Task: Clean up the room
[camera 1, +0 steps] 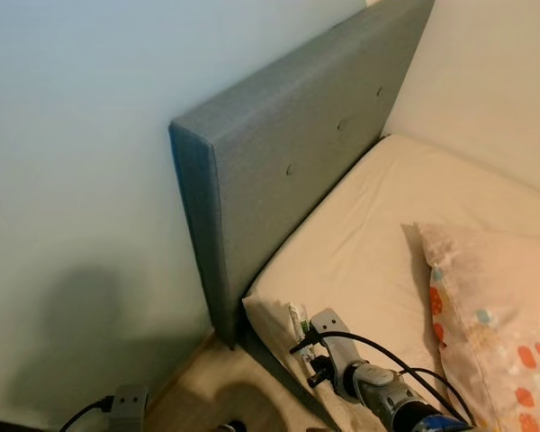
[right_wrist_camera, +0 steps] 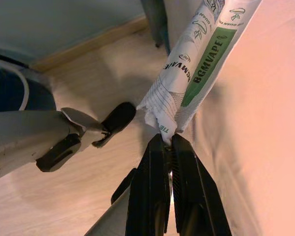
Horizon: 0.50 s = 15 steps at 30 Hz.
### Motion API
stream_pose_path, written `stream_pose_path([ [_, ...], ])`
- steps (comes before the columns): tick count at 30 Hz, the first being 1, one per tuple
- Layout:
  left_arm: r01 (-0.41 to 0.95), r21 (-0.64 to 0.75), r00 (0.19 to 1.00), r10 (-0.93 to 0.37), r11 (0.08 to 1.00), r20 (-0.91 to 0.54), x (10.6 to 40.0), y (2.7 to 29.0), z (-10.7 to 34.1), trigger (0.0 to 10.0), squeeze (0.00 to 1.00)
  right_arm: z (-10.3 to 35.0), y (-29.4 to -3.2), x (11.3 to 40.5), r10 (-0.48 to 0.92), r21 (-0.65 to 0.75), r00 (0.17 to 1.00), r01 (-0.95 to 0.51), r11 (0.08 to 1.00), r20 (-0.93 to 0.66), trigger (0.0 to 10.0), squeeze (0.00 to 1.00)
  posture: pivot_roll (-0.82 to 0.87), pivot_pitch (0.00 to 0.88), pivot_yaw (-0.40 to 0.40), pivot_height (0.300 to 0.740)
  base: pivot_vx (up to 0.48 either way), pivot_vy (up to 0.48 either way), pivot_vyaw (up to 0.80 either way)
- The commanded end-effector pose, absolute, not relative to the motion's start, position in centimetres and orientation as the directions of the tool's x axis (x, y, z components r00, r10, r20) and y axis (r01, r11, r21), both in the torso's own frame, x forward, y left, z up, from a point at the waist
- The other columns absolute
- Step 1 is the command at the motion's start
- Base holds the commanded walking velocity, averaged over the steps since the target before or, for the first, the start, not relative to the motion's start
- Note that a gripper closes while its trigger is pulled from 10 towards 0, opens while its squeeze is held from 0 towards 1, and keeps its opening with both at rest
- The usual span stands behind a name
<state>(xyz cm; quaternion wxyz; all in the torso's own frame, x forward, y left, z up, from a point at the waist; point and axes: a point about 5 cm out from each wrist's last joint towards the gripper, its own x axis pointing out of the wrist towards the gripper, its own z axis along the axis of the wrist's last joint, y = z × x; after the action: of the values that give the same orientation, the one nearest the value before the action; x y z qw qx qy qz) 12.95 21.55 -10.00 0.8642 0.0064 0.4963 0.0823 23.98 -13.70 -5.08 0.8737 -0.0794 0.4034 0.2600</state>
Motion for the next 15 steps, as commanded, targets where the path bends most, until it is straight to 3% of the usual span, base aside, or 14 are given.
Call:
stream_pose_path([
  [1,-0.137,0.105,0.466,0.158,0.985,-0.871,12.13,21.76,-10.25,10.0,0.00,-5.30,-13.78,23.70,0.381,0.080,0.533,-0.502,0.861,-0.755,10.0,0.00,0.01,0.003,0.013,0.740,-0.364,0.000,0.00],
  [15,-0.117,0.115,0.476,0.158,0.986,-0.865,12.54,21.80,-10.11,10.0,0.00,-5.30,-13.59,23.71,0.382,0.089,0.539,-0.491,0.867,-0.751,10.0,0.00,0.01,0.005,0.020,0.740,-0.364,0.000,0.00],
])
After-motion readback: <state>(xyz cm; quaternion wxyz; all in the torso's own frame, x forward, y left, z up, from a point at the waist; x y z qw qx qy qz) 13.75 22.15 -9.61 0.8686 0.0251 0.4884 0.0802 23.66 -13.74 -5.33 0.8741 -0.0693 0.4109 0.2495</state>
